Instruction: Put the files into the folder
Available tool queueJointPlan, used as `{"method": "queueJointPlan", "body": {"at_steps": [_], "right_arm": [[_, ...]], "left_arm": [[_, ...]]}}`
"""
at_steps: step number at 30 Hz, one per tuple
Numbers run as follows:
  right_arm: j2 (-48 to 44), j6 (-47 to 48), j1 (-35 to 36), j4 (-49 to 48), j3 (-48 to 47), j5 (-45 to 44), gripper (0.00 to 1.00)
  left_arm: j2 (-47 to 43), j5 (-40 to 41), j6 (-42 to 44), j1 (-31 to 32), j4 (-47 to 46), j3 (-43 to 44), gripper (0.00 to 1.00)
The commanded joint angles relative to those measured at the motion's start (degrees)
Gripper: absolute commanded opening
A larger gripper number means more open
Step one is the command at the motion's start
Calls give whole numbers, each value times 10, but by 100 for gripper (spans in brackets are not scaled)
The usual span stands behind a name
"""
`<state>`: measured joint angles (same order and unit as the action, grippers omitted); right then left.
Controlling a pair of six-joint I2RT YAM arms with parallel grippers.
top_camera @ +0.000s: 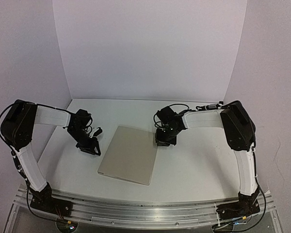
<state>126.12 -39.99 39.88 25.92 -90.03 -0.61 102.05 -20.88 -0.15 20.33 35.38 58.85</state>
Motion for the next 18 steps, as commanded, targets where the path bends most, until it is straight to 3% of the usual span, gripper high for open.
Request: {"method": "queueJointPlan", "body": {"at_steps": [1,18], "right_arm": [[44,12,-4,27,-16,-24,6],[52,27,-20,31,-40,-11,6]], "left_arm": [[19,-25,25,17,-17,12,34],[30,-59,30,57,-7,20,37]]}}
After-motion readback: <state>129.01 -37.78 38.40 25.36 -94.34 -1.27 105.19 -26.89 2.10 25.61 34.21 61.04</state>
